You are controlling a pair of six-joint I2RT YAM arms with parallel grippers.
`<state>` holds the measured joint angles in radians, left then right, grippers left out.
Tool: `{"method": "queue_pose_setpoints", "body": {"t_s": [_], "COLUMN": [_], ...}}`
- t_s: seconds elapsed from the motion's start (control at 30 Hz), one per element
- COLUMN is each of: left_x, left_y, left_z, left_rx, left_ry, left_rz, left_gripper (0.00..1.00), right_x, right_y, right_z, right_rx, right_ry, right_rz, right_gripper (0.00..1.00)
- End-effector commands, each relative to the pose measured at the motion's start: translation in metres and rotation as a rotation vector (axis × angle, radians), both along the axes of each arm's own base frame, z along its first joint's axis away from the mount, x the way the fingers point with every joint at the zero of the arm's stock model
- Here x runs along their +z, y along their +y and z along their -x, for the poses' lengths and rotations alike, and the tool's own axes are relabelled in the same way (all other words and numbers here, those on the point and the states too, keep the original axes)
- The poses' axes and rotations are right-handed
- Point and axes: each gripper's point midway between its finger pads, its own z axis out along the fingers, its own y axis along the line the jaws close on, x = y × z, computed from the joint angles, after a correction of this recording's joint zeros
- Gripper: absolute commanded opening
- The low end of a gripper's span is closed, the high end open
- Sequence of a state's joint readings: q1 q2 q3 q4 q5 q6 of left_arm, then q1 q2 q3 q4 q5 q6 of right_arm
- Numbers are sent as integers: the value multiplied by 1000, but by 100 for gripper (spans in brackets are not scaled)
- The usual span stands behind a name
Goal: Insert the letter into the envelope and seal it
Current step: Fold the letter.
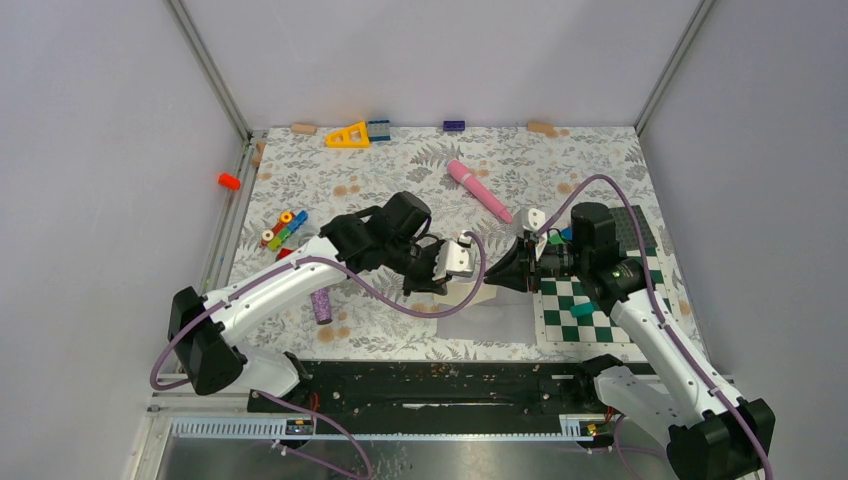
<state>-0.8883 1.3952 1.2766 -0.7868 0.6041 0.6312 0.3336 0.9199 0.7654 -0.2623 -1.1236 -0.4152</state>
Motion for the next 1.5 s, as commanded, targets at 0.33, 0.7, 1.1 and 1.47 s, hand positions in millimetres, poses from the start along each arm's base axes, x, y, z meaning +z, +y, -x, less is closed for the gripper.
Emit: {"method": "queue_pose_setpoints", "body": {"t_s": [0.33, 0.7, 1.1, 1.47], "left_x": [19, 35, 36, 27], "left_y": [-3, 1, 4, 3], "left_z": [0, -7, 0, 5], "left_rx": [-17, 17, -16, -47], "left_ry": [-52, -63, -26, 1], "left_rz": [61, 105, 123, 101], "left_gripper": [0, 0, 0, 0], "right_x": [10, 20, 23, 36], "right_y": [-4, -21, -5, 1], "right_z": [-11, -44, -13, 7], "right_rx": [-42, -246, -62, 54], "right_ry": [-60, -207, -114, -21], "right_rz": [9, 61, -43, -102], "right_gripper": [72, 84, 80, 58]}}
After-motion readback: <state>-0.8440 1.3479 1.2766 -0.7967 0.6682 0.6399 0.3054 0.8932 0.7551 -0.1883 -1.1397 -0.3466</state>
